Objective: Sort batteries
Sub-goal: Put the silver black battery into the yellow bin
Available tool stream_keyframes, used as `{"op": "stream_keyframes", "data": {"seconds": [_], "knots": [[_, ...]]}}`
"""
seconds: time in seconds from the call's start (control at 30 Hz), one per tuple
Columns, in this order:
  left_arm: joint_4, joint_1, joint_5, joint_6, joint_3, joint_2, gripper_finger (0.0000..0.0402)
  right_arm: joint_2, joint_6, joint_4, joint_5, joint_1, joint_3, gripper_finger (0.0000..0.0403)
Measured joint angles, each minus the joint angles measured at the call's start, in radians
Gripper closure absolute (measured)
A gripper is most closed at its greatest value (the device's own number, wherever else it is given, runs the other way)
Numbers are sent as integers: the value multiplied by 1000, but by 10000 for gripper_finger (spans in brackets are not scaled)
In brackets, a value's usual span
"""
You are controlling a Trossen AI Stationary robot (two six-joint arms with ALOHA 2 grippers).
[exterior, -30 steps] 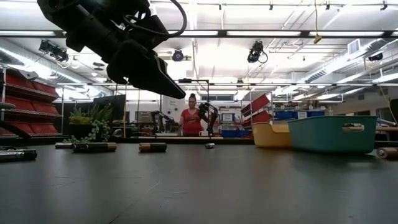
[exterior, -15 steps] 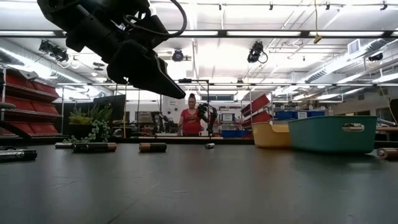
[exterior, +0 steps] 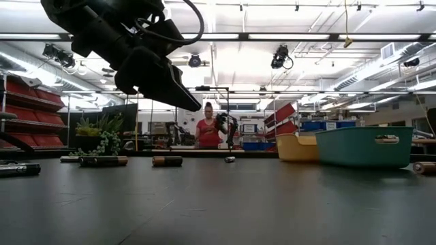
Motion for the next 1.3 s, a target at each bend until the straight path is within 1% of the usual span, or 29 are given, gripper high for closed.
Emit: {"op": "stream_keyframes", "data": {"seconds": [0.13,0.37,0.6,0.73,0.87,1.0,1.3], "knots": [[2,0,0,-1,0,0,245,6,-15,-45,121,-13,17,383],[4,0,0,-7,0,0,245,4,-91,-9,268,-62,28,383],[4,0,0,-7,0,0,245,2,-242,38,332,-146,28,384],[4,0,0,-8,0,0,245,0,-350,79,365,-206,29,385],[3,0,0,-8,0,0,245,-6,-482,160,406,-265,30,385],[4,0,0,-8,0,0,245,-32,-629,230,476,-336,31,385],[4,0,0,-8,0,0,245,-136,-999,300,597,-570,31,385]]}}
